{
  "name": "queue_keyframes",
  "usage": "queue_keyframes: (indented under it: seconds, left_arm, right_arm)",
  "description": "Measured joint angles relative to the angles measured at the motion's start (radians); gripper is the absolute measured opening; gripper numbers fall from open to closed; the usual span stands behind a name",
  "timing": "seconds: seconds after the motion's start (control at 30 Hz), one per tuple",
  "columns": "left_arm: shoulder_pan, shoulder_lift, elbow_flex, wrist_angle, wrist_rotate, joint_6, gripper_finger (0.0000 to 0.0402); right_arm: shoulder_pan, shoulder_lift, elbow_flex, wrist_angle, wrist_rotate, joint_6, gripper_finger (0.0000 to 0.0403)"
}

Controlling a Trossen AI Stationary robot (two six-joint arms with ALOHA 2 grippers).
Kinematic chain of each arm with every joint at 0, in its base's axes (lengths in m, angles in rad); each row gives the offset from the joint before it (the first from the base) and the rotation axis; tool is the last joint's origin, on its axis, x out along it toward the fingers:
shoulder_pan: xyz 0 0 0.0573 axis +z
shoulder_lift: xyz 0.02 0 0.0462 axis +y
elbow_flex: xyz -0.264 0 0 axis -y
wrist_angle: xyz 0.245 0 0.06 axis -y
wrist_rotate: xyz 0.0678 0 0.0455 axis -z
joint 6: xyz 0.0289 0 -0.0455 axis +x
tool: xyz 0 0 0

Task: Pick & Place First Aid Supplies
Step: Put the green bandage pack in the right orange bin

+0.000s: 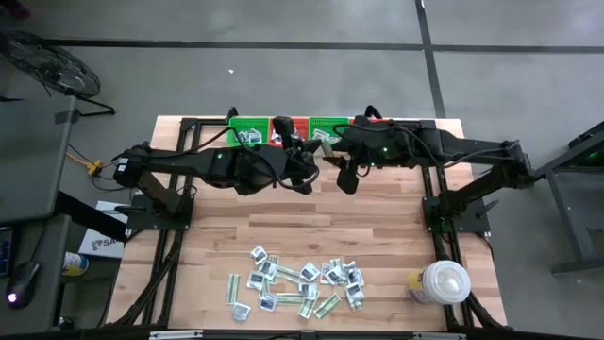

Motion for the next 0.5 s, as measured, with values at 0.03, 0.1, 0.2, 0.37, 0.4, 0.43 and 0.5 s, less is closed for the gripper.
queue_keyframes:
  seconds: [0.03, 0.1, 0.2, 0.37, 0.4, 0.43, 0.5]
  left_arm:
    - [0.0, 0.0, 0.0, 0.001, 0.0, 0.0, 0.0]
    - [0.0, 0.0, 0.0, 0.003, 0.0, 0.0, 0.0]
    - [0.0, 0.0, 0.0, 0.002, 0.0, 0.0, 0.0]
    - [0.0, 0.0, 0.0, 0.002, 0.001, 0.0, 0.0]
    - [0.0, 0.0, 0.0, 0.002, 0.001, 0.0, 0.0]
    - [0.0, 0.0, 0.0, 0.002, 0.0, 0.0, 0.0]
    - [0.0, 0.0, 0.0, 0.002, 0.0, 0.0, 0.0]
  right_arm:
    - [-0.005, 0.0, 0.0, 0.006, -0.011, -0.001, 0.0125]
    - [-0.016, 0.0, 0.0, 0.011, -0.02, -0.002, 0.0102]
    - [-0.03, 0.0, 0.0, 0.021, -0.035, -0.016, 0.0052]
    - [-0.044, 0.0, 0.0, 0.021, -0.05, -0.037, 0.0007]
    - [-0.048, 0.0, 0.0, 0.02, -0.054, -0.035, 0.0005]
    - [-0.051, 0.0, 0.0, 0.018, -0.061, -0.038, 0.0003]
    - [-0.056, 0.0, 0.0, 0.015, -0.068, -0.047, 0.0002]
